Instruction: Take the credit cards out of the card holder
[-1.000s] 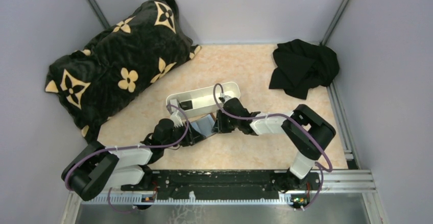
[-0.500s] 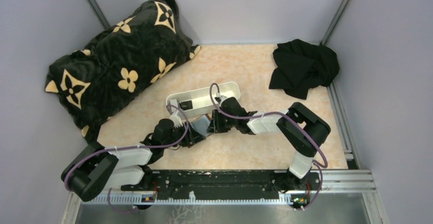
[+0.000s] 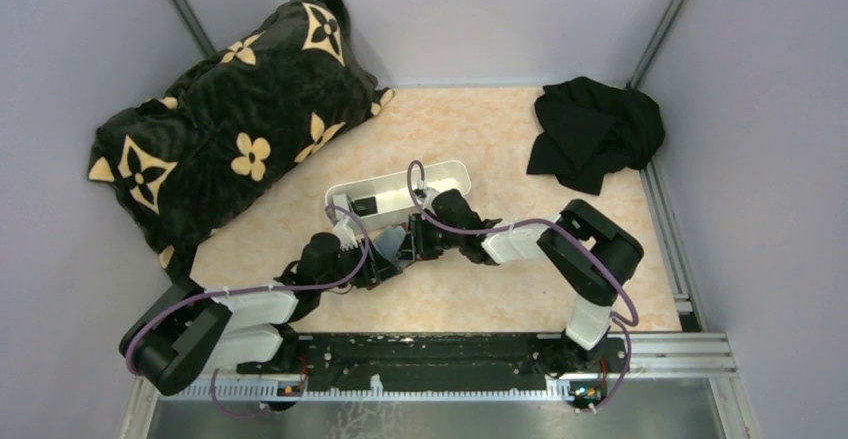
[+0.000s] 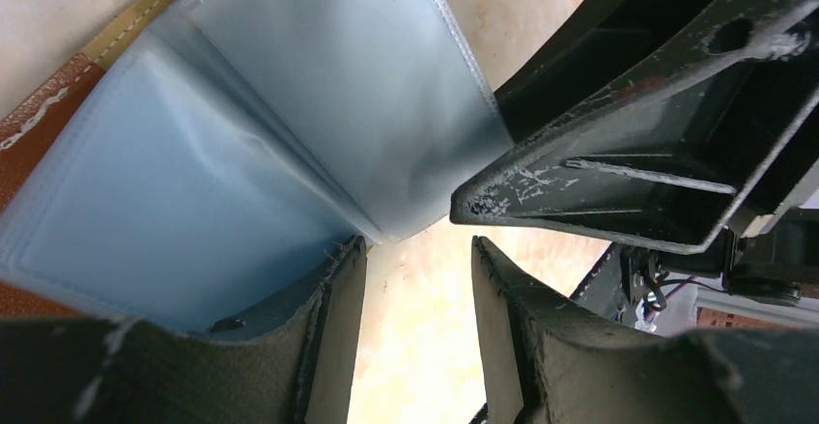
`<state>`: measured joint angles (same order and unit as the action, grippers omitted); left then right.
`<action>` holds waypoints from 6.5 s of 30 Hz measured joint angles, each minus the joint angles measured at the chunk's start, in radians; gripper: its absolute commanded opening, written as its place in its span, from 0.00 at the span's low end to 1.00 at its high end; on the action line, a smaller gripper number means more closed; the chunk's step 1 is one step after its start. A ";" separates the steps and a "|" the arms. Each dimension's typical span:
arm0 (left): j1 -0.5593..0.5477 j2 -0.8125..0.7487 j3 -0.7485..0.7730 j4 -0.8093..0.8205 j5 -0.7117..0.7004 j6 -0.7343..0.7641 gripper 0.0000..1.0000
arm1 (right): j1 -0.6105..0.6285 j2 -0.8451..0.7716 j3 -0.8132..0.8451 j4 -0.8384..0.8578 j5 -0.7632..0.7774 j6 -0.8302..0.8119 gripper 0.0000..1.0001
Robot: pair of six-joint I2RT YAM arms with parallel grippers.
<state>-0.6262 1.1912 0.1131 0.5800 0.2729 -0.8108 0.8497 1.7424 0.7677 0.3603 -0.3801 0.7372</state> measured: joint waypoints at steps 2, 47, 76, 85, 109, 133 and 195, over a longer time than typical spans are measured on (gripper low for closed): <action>0.000 0.000 0.000 0.000 0.000 0.000 0.52 | 0.001 0.000 0.000 0.019 -0.016 0.007 0.16; 0.000 -0.530 0.315 -0.842 -0.415 -0.188 0.67 | 0.265 -0.010 0.224 -0.360 0.355 -0.249 0.00; 0.005 -0.438 0.222 -0.697 -0.348 -0.333 0.64 | 0.398 0.048 0.287 -0.421 0.555 -0.270 0.00; 0.007 -0.485 0.179 -0.674 -0.348 -0.371 0.64 | 0.424 0.058 0.309 -0.447 0.607 -0.269 0.01; 0.010 -0.577 0.109 -0.803 -0.333 -0.404 0.62 | 0.557 0.086 0.347 -0.449 0.676 -0.327 0.00; 0.005 -0.634 0.317 -0.995 -0.498 -0.315 0.62 | 0.431 -0.073 0.255 -0.492 0.922 -0.237 0.00; 0.006 -0.860 0.446 -1.295 -0.695 -0.225 0.60 | 0.538 0.209 0.480 -0.457 0.857 -0.229 0.41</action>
<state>-0.6197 0.3309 0.5591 -0.7147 -0.4225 -1.0359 1.3876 1.9511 1.2476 -0.0967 0.4770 0.5079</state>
